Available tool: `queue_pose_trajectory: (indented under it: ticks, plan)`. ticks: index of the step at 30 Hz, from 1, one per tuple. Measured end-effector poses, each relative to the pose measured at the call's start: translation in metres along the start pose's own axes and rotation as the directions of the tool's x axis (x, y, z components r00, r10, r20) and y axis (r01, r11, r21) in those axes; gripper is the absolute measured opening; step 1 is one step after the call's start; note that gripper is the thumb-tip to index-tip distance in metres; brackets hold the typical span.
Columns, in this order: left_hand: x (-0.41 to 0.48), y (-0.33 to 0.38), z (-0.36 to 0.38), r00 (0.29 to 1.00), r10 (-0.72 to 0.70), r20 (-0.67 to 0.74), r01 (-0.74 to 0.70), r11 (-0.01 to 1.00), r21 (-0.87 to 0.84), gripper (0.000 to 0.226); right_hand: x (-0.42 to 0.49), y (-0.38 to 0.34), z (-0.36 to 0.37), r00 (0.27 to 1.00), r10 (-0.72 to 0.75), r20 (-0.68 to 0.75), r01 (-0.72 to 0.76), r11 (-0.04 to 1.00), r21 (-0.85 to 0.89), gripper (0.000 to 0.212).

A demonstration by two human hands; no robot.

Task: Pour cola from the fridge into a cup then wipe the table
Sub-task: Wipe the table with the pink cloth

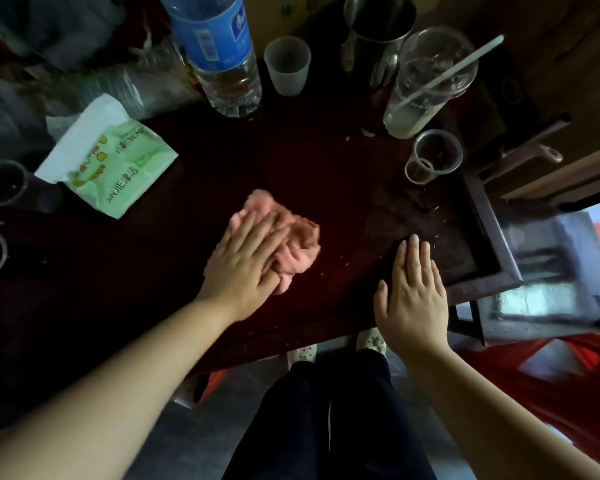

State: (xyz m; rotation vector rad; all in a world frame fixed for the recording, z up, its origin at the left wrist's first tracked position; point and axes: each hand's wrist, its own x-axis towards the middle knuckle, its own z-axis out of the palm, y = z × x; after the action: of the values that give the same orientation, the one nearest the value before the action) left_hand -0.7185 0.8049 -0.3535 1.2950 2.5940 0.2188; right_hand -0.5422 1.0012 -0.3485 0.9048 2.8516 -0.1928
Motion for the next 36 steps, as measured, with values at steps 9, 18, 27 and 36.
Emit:
queue_pose_trajectory:
  ticks: [9,18,27,36]
  plan:
    - [-0.079,0.015,0.017,0.92,-0.388,-0.064,0.386,0.922,-0.031,0.07,0.001,0.0,0.001,1.0,0.008,0.011,-0.008,1.0,0.005,0.069]
    - [0.011,0.065,0.019,0.972,-0.231,0.031,0.231,0.973,0.005,0.086,0.004,0.0,0.001,1.0,0.008,-0.005,-0.008,1.0,0.031,0.069]
    - [0.144,0.048,-0.003,0.949,-0.314,0.018,0.313,0.949,0.04,0.076,0.005,-0.001,0.001,1.0,0.017,-0.018,-0.016,0.999,0.036,0.069]
    - [0.129,0.008,-0.014,0.901,-0.428,-0.072,0.427,0.904,-0.023,0.066,0.004,0.0,0.002,1.0,0.007,-0.018,-0.006,1.0,0.024,0.068]
